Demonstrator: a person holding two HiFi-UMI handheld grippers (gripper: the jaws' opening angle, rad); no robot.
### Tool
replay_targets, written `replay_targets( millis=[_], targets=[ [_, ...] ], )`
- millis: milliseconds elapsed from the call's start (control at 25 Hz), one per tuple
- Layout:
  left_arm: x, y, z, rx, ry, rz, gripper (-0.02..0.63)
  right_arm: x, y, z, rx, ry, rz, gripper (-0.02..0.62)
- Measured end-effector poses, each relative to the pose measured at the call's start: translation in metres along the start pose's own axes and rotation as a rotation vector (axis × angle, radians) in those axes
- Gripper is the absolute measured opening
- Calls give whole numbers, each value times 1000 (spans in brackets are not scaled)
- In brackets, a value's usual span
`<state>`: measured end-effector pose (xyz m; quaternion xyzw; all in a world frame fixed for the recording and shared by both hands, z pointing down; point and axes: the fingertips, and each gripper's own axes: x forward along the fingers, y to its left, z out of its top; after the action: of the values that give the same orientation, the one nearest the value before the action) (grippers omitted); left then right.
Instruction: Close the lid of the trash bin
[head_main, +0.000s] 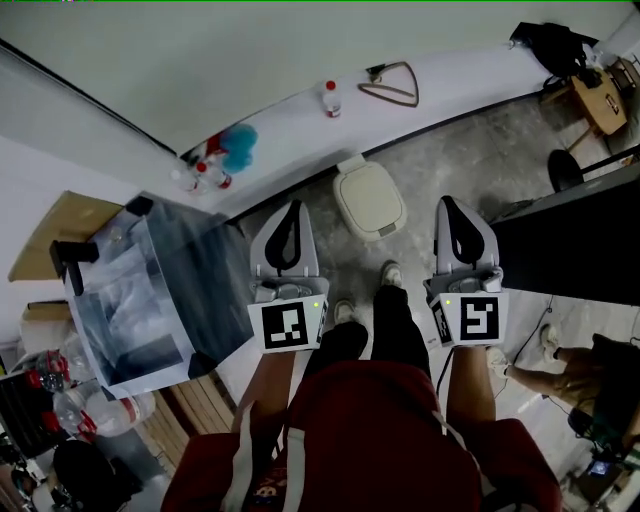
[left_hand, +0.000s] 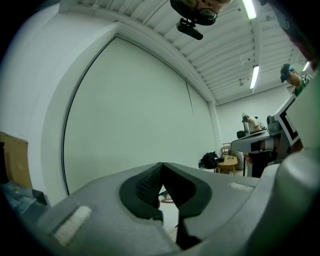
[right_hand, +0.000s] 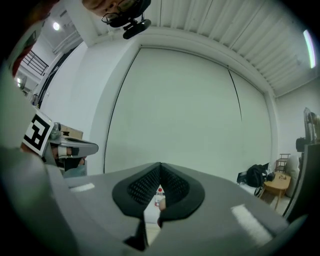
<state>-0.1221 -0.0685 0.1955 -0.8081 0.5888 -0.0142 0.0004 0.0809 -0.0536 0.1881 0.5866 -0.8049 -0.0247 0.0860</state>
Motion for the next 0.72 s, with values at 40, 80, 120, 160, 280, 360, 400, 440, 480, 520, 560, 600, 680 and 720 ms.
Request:
replay_targets(
  millis=[40,80,120,160,280,360,400,440,480,520,560,600,680,720],
  targets=[
    [5,-1,-9,-5,16,2,0,5,-1,-11,10,24,5,0],
    [10,-2,-19,-10,33,3,0,11,-3,-21,15,33,12,0],
    [15,-3,-30,-15,50,6,0,18,-5,-30,18,36,21,0],
    [20,-5,-42,-20,69,9,0,25,-6,-40,24,46,30,0],
    [35,-9,-80,-32,126,20,0,44,-9,-76,53,87,55,0],
    [43,-14,-105,-43,164,25,0,53,-11,-106,53,122,80,0],
    [47,-18,-118,-51,183,27,0,57,-12,-121,50,143,94,0],
    [50,-22,-132,-58,202,28,0,60,-11,-137,43,167,110,0],
    [52,-27,-145,-62,223,25,0,63,-10,-153,38,190,127,0],
    [53,-33,-160,-60,245,18,0,66,-9,-169,39,214,142,0],
    [55,-40,-175,-57,269,7,0,68,-7,-185,44,242,155,0],
    [56,-47,-190,-57,294,-3,0,69,-6,-201,49,267,168,0],
    [56,-58,-222,-69,349,-9,0,72,-4,-234,50,310,191,0],
    [56,-61,-238,-80,375,-5,0,73,-1,-251,49,333,203,0]
  ],
)
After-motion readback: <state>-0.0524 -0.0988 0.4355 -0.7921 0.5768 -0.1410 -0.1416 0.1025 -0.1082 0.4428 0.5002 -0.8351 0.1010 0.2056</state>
